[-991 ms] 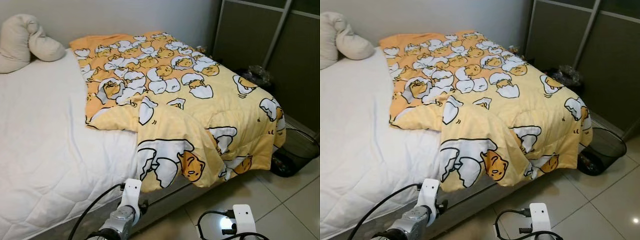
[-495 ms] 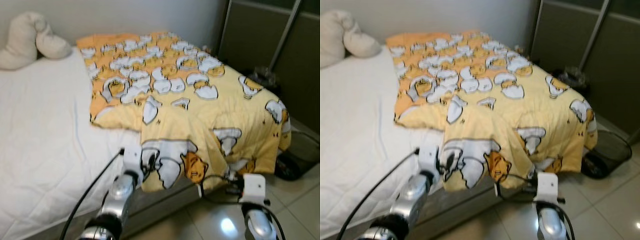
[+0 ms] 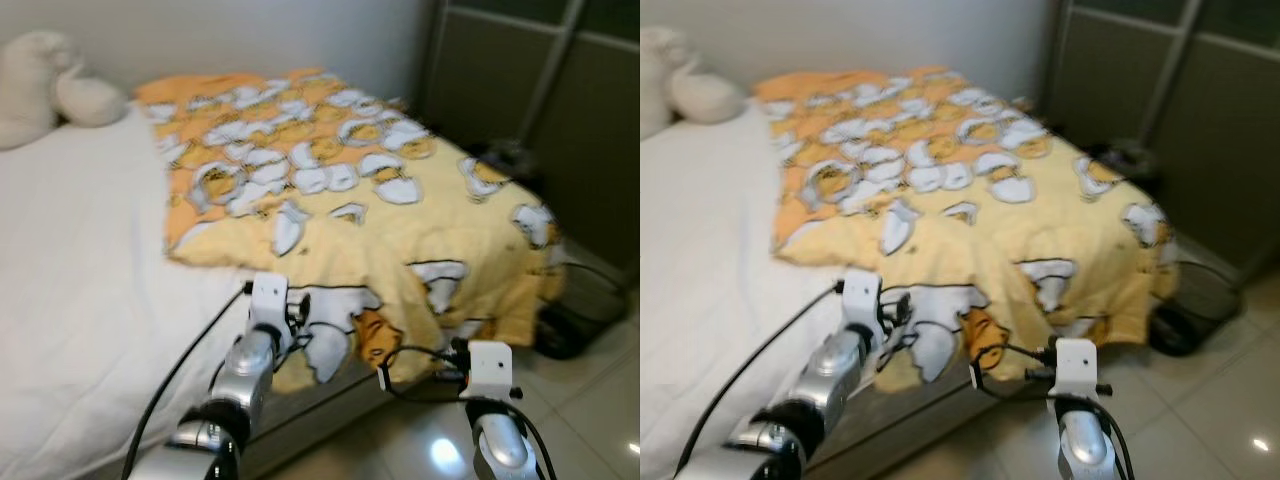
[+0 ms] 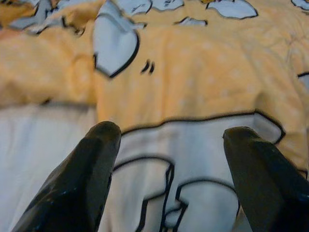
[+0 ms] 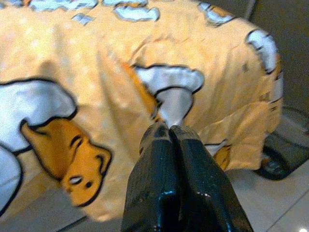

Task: Clean up the room

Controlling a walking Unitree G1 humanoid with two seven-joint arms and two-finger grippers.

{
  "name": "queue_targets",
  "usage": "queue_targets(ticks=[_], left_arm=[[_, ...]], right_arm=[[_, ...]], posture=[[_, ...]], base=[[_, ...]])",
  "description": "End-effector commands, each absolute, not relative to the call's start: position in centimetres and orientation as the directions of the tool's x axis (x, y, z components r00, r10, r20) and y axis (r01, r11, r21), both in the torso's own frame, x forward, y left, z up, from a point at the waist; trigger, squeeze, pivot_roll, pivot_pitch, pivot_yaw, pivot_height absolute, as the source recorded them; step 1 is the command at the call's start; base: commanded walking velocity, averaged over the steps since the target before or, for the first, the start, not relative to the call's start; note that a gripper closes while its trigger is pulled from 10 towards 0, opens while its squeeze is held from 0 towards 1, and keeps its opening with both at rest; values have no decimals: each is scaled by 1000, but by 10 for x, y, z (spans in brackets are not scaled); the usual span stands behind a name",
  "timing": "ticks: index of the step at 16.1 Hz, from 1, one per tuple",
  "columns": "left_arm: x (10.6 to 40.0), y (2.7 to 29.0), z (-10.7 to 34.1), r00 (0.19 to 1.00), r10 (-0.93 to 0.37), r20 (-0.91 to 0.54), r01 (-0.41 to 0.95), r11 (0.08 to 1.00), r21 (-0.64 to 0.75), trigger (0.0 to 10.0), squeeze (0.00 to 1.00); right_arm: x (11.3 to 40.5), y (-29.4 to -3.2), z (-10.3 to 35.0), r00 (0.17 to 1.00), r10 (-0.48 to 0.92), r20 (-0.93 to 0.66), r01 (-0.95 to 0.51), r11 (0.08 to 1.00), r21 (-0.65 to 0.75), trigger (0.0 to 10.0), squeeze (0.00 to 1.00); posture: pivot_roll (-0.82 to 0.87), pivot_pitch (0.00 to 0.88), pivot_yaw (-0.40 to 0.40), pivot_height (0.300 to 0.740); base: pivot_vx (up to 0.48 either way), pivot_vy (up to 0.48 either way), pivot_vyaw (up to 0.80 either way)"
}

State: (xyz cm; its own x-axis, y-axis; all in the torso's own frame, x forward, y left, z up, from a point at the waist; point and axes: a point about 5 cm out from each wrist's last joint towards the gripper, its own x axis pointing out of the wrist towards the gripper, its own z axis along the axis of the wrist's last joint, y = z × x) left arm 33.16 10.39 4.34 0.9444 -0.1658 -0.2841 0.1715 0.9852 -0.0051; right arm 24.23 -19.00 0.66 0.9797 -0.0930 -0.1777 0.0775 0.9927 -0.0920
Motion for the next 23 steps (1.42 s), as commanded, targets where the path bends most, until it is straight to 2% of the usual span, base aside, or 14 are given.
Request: queue_targets(ticks=[1,4,5,7,10,13,18,21,23], left_arm=[[335,106,43,934,-138,-329,155,987,28,10000,0],[337,98,44,924,-145,-353,188,978,90,10000,0],[338,98,46,935,-109,-336,181,965,190,10000,0],[339,104,47,949,-48,-312,128,962,241,10000,0],[334,117,40,952,6,-307,80,961,266,10000,0],[327,126,31,942,48,-333,41,966,255,10000,0],[332,145,42,964,105,-242,-41,966,256,10000,0],[333,158,53,977,172,-124,-132,951,281,10000,0],[334,156,50,973,167,-157,-107,937,332,10000,0]], right_arm=[[235,-189,6,980,-61,-190,40,993,-113,10000,0],[203,-191,9,976,-21,-218,-10,990,-140,10000,0],[183,-193,14,972,-2,-235,-36,987,-156,10000,0],[159,-194,21,967,20,-254,-65,983,-171,10000,0],[127,-193,36,951,52,-304,-109,979,-173,10000,0],[110,-195,45,925,53,-375,-125,977,-171,10000,0],[118,-188,57,933,73,-351,-136,978,-158,10000,0],[124,-182,59,935,81,-346,-136,981,-140,10000,0],[125,-179,56,928,95,-361,-151,980,-131,10000,0]], posture=[[-21,11,-10,740],[-88,107,-54,740],[-139,165,-86,740],[-183,212,-116,740],[-229,305,-169,740],[-242,356,-195,740],[-207,370,-178,740],[-190,373,-173,740],[-186,377,-172,740]], base=[[0,0,0],[0,0,0],[0,0,0],[0,0,0],[0,0,0],[0,0,0],[0,0,0],[0,0,0],[0,0,0]])
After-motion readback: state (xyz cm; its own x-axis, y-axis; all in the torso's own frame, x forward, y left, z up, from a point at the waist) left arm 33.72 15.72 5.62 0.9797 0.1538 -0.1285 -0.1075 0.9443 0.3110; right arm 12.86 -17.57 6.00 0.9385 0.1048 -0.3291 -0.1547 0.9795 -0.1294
